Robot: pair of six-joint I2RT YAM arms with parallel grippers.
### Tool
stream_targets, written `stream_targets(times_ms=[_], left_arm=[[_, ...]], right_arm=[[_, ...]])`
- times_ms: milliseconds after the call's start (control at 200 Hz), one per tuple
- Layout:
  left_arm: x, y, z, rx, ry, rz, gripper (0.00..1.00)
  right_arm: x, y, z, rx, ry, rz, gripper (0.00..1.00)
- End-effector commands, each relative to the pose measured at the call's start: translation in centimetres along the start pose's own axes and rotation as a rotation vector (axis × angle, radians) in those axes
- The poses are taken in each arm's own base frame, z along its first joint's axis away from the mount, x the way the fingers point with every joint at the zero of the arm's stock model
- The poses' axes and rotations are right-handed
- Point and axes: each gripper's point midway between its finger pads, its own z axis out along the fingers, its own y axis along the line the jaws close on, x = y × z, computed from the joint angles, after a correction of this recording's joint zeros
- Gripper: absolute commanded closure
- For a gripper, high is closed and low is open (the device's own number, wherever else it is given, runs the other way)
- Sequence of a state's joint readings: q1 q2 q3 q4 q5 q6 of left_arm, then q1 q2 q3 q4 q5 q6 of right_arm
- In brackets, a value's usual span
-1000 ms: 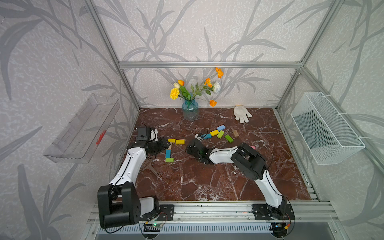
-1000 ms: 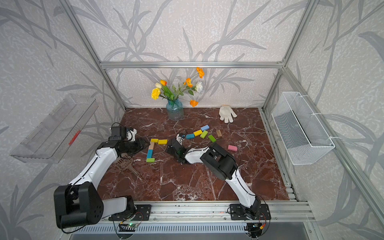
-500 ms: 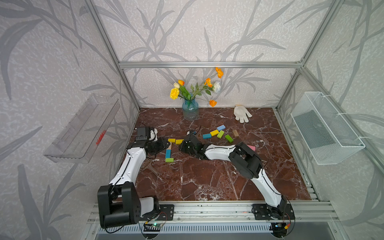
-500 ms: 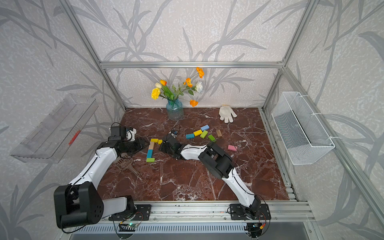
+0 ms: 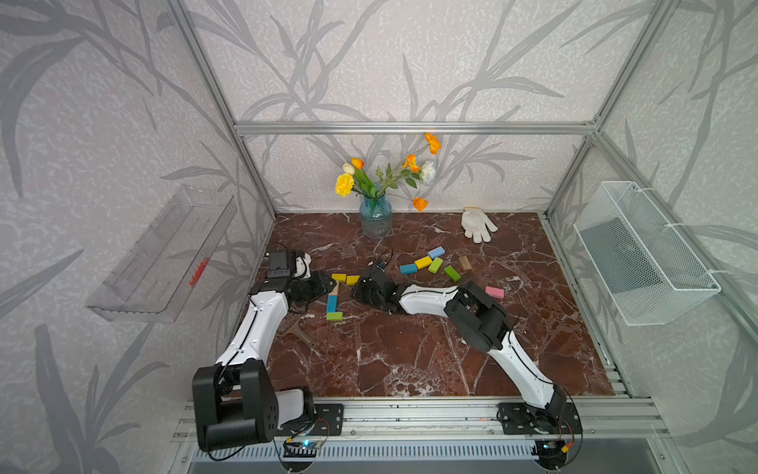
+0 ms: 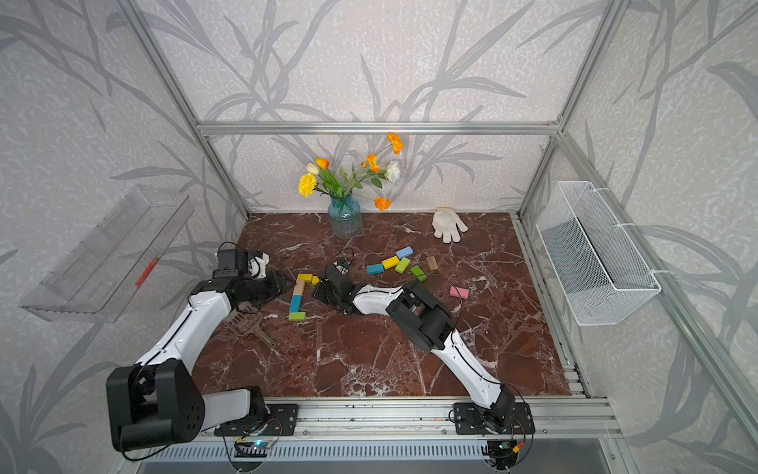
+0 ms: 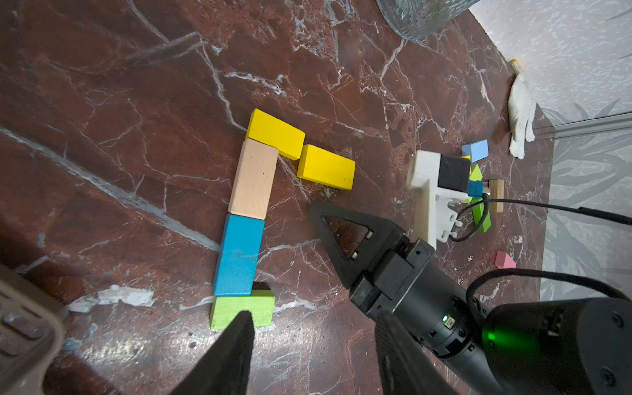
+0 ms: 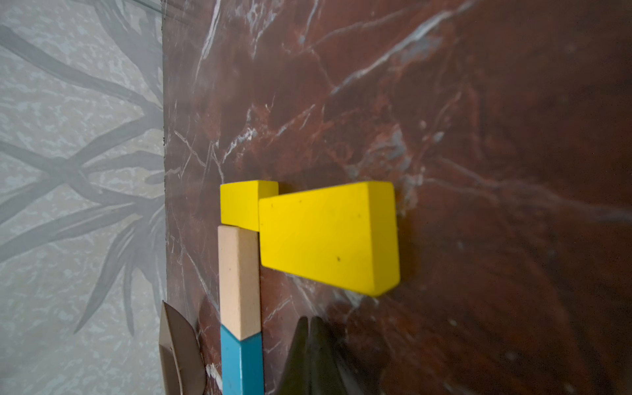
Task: Assemble the letter c with building blocks
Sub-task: Assemble the building block at the center of the board.
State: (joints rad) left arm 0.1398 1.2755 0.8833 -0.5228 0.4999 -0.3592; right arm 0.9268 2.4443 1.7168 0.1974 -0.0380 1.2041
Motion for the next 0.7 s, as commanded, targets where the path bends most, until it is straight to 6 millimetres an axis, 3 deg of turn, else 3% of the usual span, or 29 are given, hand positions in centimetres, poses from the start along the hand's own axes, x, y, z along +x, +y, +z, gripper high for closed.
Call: stream_targets(times_ms=[0, 695], left_arm=[[-0.8, -0.3, -0.3, 0.016, -0.017, 0.013, 0.42], [-0.7, -0.3, 0.0, 0.033, -0.004, -0.001, 0.42]], right_arm=[[0.0, -2.5, 1.3, 0.073, -0.005, 0.029, 1.00], [-1.8, -3.0, 2.3, 0.095, -0.023, 0.033, 0.99]])
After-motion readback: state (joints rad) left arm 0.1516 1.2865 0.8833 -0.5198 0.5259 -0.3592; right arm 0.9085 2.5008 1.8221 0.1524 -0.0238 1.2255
